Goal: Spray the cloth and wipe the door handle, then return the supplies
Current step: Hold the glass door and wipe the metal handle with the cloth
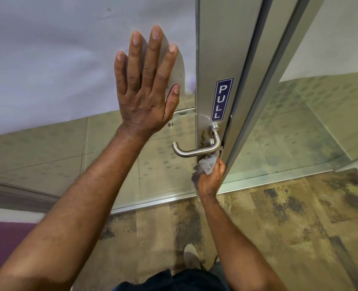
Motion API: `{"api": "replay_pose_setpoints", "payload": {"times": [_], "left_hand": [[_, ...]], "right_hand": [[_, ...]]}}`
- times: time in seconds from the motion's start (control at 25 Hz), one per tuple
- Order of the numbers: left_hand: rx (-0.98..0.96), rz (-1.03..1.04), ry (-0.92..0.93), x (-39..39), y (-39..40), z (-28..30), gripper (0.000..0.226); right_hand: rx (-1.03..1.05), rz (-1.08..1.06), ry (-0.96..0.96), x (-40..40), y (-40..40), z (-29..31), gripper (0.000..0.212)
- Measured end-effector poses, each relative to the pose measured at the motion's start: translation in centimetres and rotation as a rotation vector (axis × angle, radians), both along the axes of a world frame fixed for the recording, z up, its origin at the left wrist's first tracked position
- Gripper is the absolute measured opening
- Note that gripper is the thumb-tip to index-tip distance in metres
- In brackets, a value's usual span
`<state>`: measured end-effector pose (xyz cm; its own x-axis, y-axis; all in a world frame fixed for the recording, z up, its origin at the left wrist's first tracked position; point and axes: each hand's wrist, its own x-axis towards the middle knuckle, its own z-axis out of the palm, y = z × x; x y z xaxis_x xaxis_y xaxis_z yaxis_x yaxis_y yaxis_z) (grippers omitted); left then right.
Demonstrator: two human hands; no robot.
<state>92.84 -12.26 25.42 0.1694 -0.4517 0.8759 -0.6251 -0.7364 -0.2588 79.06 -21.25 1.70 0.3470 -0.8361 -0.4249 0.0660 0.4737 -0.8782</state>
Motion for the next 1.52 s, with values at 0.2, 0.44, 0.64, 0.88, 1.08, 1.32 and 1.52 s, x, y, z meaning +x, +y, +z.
{"api": "replay_pose_setpoints", "payload": {"times": [0.2, 0.44, 0.64, 0.88, 1.08, 1.32, 1.52], "left_hand": [[0.001, 0.004, 0.002, 0.0, 0.0, 0.0, 0.055], [0.008, 0.015, 0.005, -0.1, 0.1, 0.0, 0.055], [-0.002, 0.016, 0.004, -0.1, 0.0, 0.1, 0.055], [-0.002, 0.021, -0.01, -0.1, 0.0, 0.0, 0.056], [-0.006, 0.009, -0.013, 0.2, -0.1, -0.1, 0.056], [-0.008, 0.004, -0.015, 0.2, -0.2, -0.1, 0.055], [-0.011, 0.01, -0.013, 0.2, -0.2, -0.2, 0.055]], "right_hand": [[0.197, -0.029, -0.087, 0.0, -0.5, -2.8, 0.022], [0.181, 0.163, 0.083, -0.3, -1.0, -3.1, 0.018], [0.342, 0.198, 0.11, -0.4, -2.6, 1.1, 0.016], [0.163, 0.149, 0.123, -1.5, -3.2, 2.7, 0.019], [-0.192, 0.193, 0.126, -2.0, -4.1, 4.7, 0.02], [-0.533, 0.273, -0.037, -2.1, -6.7, 7.6, 0.017], [-0.587, 0.318, 0.112, -2.5, -5.2, 4.4, 0.034]]}}
